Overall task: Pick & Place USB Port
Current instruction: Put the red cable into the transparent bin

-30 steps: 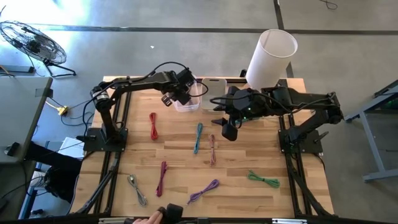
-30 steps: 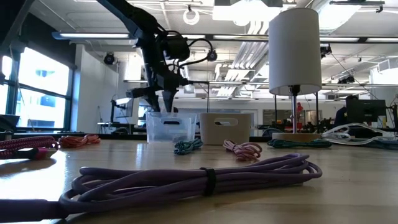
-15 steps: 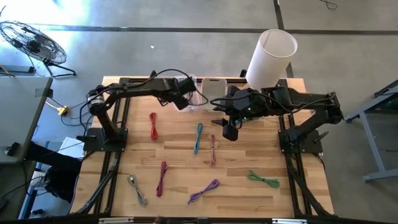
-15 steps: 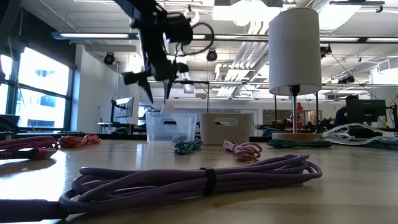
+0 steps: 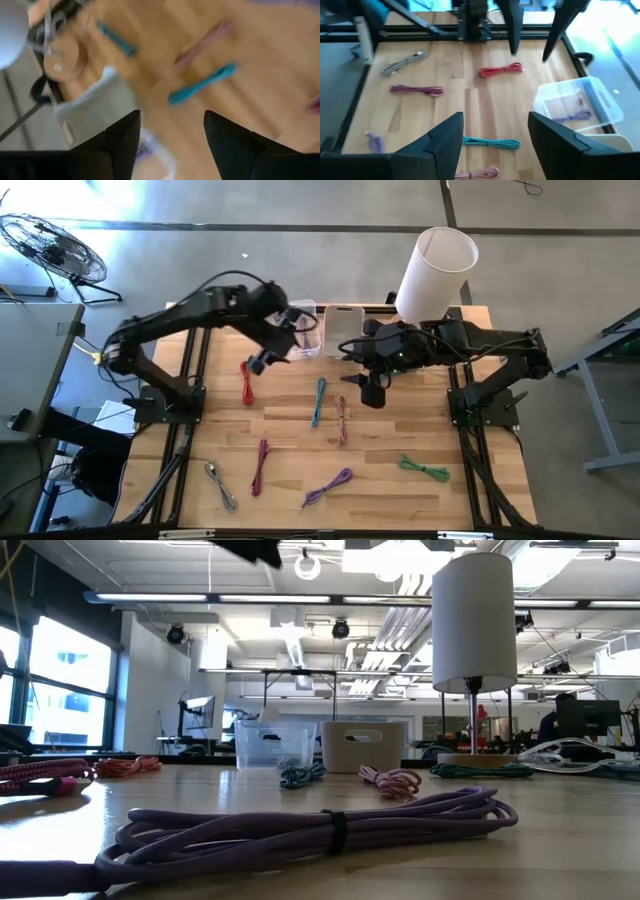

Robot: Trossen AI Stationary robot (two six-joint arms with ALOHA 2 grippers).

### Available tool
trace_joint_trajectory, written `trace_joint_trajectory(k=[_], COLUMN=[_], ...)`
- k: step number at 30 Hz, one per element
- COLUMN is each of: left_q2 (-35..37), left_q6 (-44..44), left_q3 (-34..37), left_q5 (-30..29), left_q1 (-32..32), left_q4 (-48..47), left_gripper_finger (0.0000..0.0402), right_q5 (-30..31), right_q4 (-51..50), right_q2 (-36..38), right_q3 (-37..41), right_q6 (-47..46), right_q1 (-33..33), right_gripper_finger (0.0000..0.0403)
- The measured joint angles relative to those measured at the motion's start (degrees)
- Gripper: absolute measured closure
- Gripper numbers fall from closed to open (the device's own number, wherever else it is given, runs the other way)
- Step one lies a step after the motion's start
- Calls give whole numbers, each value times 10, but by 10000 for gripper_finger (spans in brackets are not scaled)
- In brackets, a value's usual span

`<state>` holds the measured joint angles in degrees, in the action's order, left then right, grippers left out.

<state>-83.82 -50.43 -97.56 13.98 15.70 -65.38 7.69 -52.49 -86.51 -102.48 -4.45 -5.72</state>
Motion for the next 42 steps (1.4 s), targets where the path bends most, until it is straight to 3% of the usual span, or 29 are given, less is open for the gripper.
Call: trace_joint_trajectory(k=[6,9,13,16,21,25,30,36,42], left_q2=[67,95,147,200,288,326,329,326,325], left_q6=[64,120,181,272,513,675,832,988,1022], left_q3=[15,28,54,94,176,239,300,347,368], left_q5=[112,126,58,-28,-212,-291,-301,-298,-298], left_q1=[-15,-30,-72,-124,-227,-300,-352,-352,-352], left_q4=[-62,-67,-47,-27,-29,-30,-56,-141,-132], left_gripper_finger=[188,188,188,188,188,188,188,188,188], right_q5=[-40,-47,-45,-58,-70,-70,-67,-67,-66], right_q4=[-3,-6,-10,-13,-20,-29,-30,-30,-30], right_q2=[15,28,48,60,67,67,66,66,66], right_q3=[0,0,0,0,0,0,0,0,0], right_q6=[34,48,49,49,49,49,46,43,29], right_q1=[-19,-30,-34,-35,-35,-35,-35,-35,-35], right_gripper_finger=[187,187,187,187,187,187,187,187,187])
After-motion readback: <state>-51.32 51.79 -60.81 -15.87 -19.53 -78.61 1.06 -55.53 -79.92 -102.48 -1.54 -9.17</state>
